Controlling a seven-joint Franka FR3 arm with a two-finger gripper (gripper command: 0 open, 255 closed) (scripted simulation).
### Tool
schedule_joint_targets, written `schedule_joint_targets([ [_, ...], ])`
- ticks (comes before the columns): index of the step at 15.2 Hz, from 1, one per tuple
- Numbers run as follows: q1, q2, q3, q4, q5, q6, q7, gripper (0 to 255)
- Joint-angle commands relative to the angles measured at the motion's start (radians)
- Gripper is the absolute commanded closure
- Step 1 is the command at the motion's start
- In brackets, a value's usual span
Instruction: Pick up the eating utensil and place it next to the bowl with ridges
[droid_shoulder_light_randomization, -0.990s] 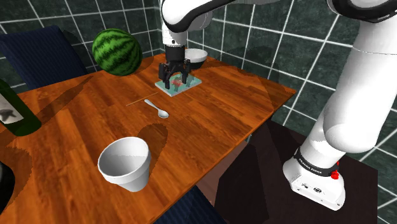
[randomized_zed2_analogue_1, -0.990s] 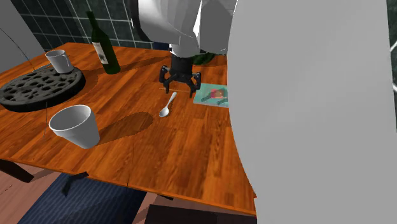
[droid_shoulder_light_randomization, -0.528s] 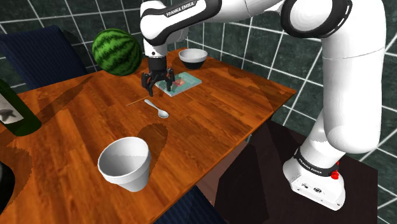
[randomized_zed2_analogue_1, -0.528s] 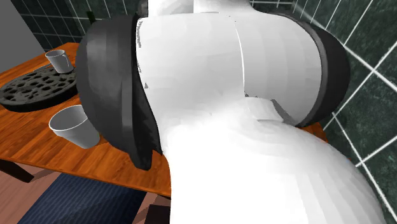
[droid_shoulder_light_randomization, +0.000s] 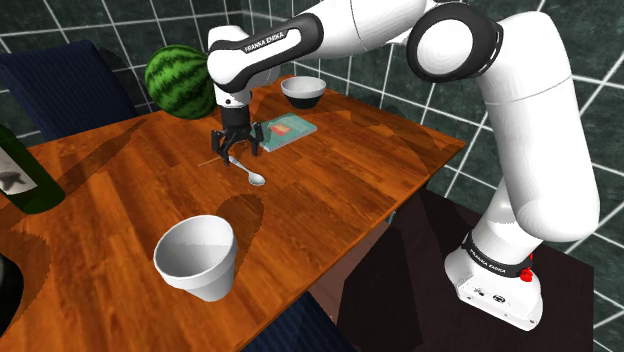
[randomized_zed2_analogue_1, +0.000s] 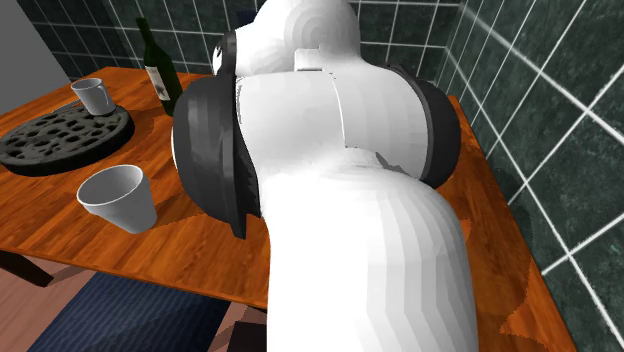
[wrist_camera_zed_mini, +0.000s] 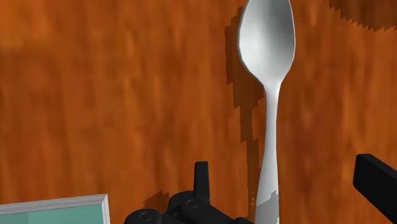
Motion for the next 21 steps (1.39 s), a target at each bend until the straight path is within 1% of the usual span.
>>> schedule_joint_targets([
  [1, 0.003, 0.009, 0.0, -0.012, 0.0, 0.022, 0.0, 0],
  [3, 0.005, 0.013, 0.0, -0.026, 0.0, 0.04, 0.0, 0],
  [10, 0.005, 0.014, 0.0, -0.025, 0.0, 0.04, 0.0, 0],
  [11, 0.005, 0.014, 0.0, -0.025, 0.0, 0.04, 0.0, 255],
  [20, 0.005, 0.014, 0.0, -0.025, 0.0, 0.04, 0.0, 255],
  [21, 0.005, 0.009, 0.001, -0.02, 0.0, 0.03, 0.002, 255],
])
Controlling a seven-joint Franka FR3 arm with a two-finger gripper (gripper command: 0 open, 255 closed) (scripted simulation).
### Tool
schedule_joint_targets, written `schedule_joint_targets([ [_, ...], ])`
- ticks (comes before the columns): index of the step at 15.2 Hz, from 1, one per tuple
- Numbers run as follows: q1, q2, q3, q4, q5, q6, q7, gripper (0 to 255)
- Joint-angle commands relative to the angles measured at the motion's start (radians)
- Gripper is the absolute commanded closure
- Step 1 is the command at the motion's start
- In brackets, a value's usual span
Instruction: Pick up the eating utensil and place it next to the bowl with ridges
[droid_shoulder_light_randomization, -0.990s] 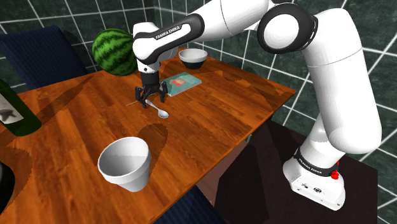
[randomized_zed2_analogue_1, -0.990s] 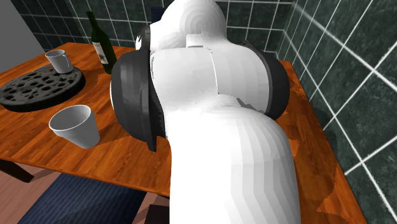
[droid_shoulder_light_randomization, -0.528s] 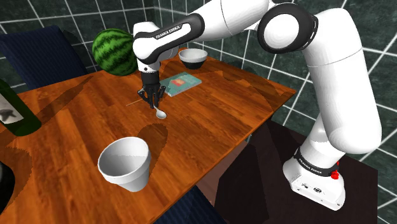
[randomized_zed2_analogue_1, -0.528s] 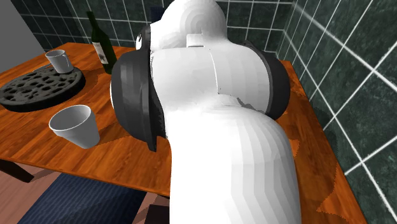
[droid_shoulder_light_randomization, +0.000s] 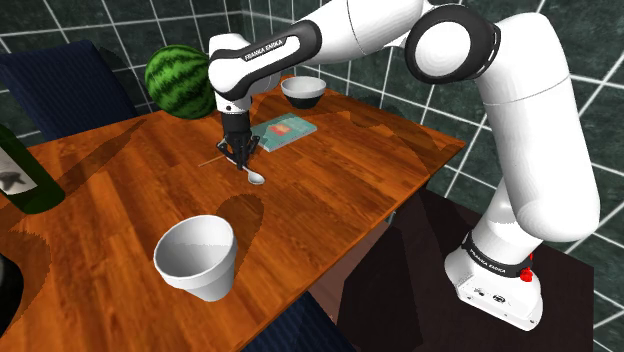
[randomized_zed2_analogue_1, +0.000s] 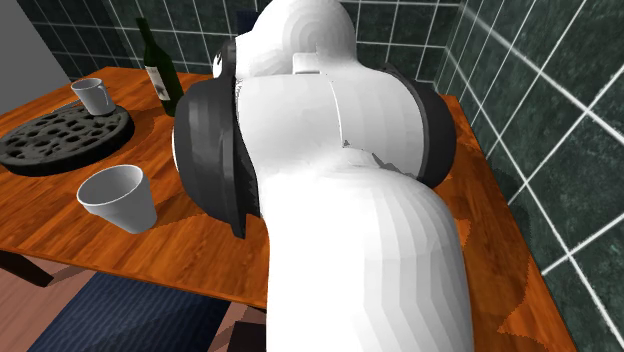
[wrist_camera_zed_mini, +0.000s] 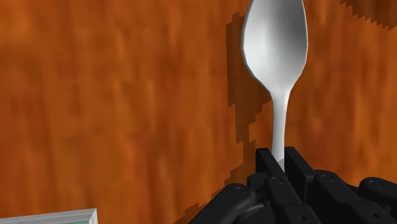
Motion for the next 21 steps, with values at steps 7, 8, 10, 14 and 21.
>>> schedule_joint_targets([
  [7, -0.001, -0.03, 0.002, 0.053, 0.0, -0.082, 0.012, 255],
  [8, -0.001, -0.033, 0.002, 0.061, 0.0, -0.093, 0.014, 255],
  [10, -0.001, -0.039, 0.003, 0.079, 0.0, -0.117, 0.017, 255],
  [14, 0.0, -0.047, 0.003, 0.118, 0.0, -0.164, 0.024, 255],
  [21, 0.001, -0.053, 0.005, 0.204, -0.002, -0.254, 0.037, 255],
])
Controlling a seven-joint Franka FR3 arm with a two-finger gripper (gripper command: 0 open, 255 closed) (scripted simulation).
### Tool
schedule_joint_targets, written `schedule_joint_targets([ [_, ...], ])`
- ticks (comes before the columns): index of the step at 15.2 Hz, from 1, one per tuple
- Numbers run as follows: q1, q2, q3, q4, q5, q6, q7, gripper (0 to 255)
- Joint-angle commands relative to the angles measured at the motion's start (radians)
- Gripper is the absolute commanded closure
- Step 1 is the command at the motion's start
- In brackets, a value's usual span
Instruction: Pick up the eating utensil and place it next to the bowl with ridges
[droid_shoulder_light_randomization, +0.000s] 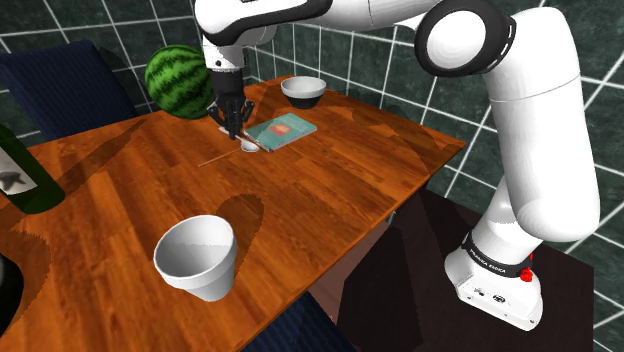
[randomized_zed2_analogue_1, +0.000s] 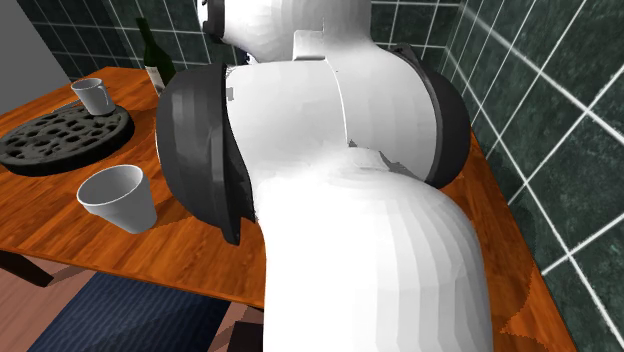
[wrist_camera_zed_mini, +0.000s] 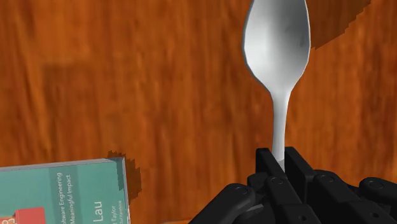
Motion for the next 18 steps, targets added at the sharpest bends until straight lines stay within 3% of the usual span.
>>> schedule_joint_targets([
  [1, 0.0, 0.002, 0.0, 0.031, -0.001, -0.029, 0.004, 255],
  [10, 0.006, 0.023, 0.002, 0.181, -0.005, -0.157, 0.023, 255],
  [18, -0.129, -0.133, -0.034, -0.055, 0.019, -0.104, -0.142, 255],
])
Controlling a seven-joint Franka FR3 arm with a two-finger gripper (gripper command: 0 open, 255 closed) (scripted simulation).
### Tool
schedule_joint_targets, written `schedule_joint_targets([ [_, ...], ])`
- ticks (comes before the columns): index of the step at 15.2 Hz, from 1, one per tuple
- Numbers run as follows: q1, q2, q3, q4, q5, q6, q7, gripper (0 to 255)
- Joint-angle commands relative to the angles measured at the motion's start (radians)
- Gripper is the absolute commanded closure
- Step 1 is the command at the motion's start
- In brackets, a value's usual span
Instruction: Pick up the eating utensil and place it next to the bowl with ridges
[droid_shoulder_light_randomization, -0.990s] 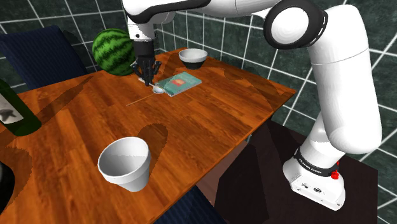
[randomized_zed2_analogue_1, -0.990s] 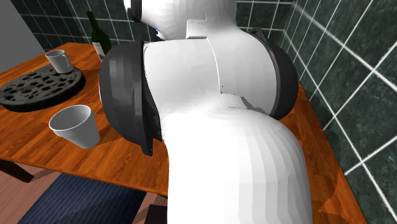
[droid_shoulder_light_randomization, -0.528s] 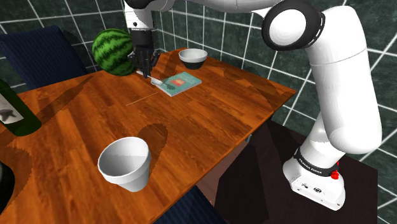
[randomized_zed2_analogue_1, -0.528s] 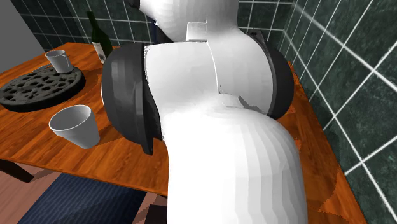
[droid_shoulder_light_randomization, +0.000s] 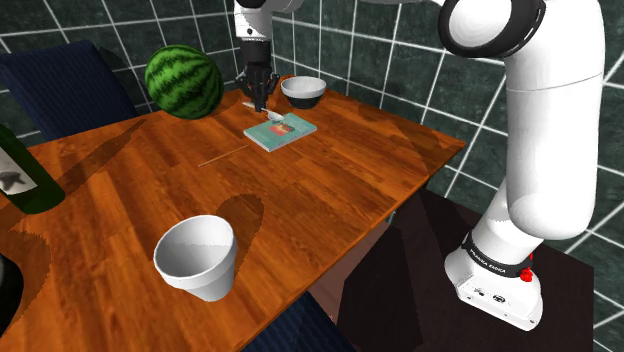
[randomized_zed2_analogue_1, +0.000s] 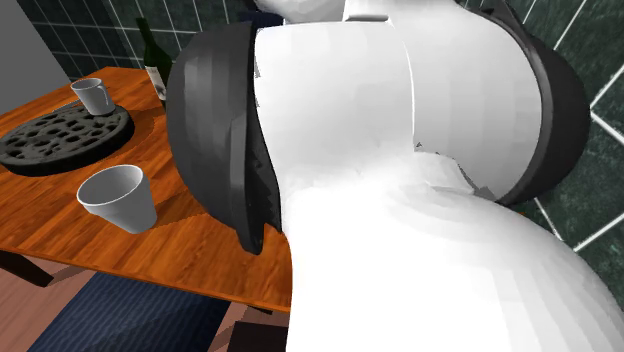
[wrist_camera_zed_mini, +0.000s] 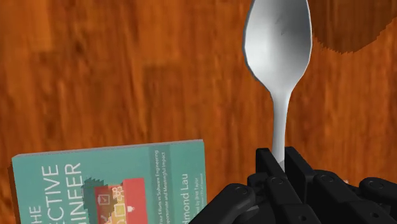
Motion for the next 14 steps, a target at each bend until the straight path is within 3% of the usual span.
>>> schedule_joint_targets([
  [1, -0.033, -0.022, -0.012, -0.022, 0.004, -0.007, -0.044, 255],
  [7, -0.123, -0.074, -0.05, -0.094, 0.009, -0.008, -0.169, 255],
  [14, -0.222, -0.087, -0.1, -0.107, 0.007, -0.03, -0.314, 255],
])
